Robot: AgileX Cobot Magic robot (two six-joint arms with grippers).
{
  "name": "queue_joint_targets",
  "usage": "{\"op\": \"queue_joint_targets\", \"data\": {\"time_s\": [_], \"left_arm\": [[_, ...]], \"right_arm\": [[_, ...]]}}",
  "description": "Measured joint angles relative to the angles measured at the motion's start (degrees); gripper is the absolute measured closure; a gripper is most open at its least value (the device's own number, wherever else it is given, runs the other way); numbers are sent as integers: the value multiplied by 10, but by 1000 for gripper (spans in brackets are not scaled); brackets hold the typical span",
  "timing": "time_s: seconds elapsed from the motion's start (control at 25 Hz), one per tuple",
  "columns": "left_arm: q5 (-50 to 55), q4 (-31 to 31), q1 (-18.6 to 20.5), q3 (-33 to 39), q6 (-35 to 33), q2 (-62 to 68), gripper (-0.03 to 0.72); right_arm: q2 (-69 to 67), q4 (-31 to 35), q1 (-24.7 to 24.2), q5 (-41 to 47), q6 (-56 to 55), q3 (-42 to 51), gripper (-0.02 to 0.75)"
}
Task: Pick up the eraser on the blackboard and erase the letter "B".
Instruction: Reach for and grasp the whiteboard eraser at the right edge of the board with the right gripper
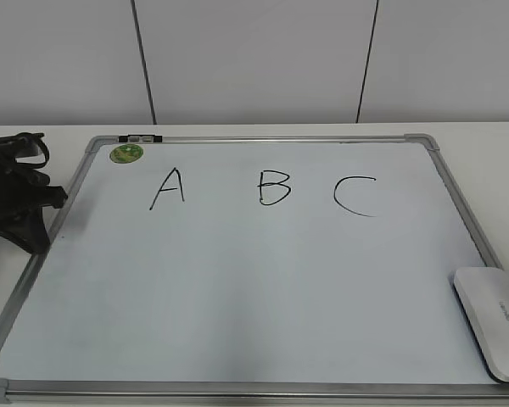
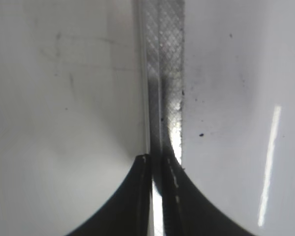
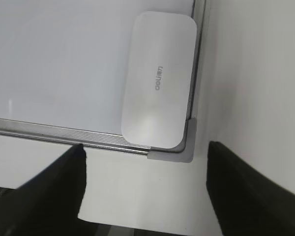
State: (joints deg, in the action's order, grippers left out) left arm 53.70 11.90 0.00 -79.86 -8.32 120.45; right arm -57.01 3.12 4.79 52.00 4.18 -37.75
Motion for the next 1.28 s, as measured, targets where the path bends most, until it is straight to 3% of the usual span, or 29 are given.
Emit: {"op": "queue_joint_targets", "data": {"time_s": [0.28,0.6,1.28], "left_arm": [[0,0,0,0,0,0,677],[0,0,0,0,0,0,677],[0,1,0,0,0,0,677]], "right_arm": [[-81,3,0,-15,0,-4,149],[-148,3,0,-92,0,-4,83],[-287,12,0,-179,0,-7,79]]}}
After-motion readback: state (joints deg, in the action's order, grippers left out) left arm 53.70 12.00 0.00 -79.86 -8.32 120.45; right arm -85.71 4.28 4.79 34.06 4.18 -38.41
